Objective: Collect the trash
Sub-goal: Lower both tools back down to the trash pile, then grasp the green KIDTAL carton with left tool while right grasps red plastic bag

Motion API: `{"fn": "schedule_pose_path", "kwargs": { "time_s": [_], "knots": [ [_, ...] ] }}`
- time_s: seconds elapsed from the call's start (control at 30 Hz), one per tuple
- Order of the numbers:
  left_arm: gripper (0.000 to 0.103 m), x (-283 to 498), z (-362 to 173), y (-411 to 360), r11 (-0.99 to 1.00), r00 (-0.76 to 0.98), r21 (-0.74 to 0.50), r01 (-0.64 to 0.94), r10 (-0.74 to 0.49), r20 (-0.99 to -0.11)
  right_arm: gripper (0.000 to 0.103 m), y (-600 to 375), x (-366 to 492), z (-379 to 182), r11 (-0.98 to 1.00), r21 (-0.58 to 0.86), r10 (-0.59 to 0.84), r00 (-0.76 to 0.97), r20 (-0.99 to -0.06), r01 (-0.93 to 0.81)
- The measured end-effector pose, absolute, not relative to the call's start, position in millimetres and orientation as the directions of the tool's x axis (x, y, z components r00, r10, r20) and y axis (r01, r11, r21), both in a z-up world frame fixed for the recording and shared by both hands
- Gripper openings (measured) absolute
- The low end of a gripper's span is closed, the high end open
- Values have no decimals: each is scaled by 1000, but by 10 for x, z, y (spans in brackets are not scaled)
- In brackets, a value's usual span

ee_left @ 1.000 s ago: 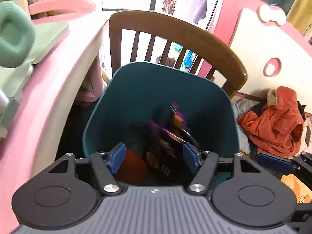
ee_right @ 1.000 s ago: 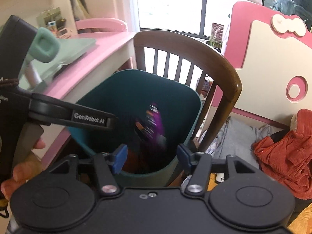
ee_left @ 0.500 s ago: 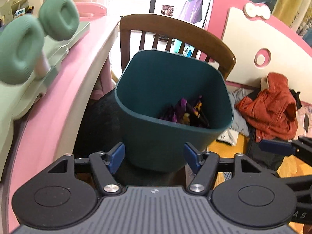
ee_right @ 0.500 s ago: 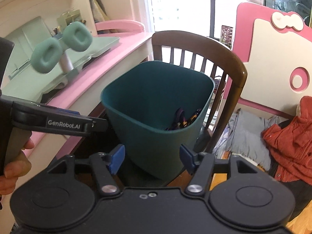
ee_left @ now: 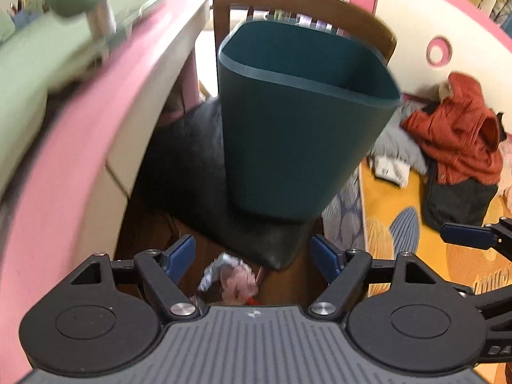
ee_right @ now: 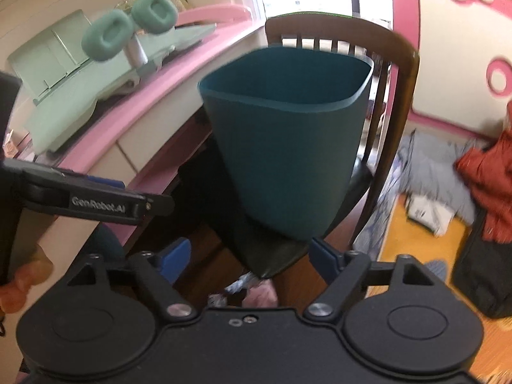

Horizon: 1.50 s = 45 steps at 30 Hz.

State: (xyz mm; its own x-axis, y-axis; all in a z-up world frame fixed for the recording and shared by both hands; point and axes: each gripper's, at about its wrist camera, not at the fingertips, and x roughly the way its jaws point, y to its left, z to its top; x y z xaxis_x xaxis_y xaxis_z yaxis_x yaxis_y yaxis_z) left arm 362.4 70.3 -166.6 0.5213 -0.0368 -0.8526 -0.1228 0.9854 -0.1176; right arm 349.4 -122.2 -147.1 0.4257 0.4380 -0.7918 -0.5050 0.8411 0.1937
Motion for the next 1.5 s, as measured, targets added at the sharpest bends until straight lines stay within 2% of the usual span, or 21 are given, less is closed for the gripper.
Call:
{"fn": "schedule_pose_path", "kwargs": {
  "time_s": [0.2,0.33,0.77,1.1,1.37,1.5],
  "knots": [
    [82,3452,-2174,750,975,463,-153,-161,-62,-884,97,-1228,3313,-1895,842,230,447,393,-804,-488],
    [82,3332,-2533,758,965,414,-175,-193,-82,-907,101,-1233,3208,-2235,845,242,441,365,-820,-477],
    [83,2918,-4223,846,902,193,-159,-402,-86,-977,102,-1219,2969,-3729,839,201,350,219,-911,-505],
    [83,2638,-5543,426,949,58,-82,-305,-67,-996,101,-1212,3068,-4998,877,209,303,160,-939,-434],
    [83,2536,-6505,233,952,11,-113,-284,-115,-993,99,-1101,3188,-6066,894,199,271,130,-954,-402],
    [83,2560,-6936,144,957,-9,-91,-275,-97,-995,98,-1038,3272,-6540,907,211,263,100,-960,-366]
  ]
}}
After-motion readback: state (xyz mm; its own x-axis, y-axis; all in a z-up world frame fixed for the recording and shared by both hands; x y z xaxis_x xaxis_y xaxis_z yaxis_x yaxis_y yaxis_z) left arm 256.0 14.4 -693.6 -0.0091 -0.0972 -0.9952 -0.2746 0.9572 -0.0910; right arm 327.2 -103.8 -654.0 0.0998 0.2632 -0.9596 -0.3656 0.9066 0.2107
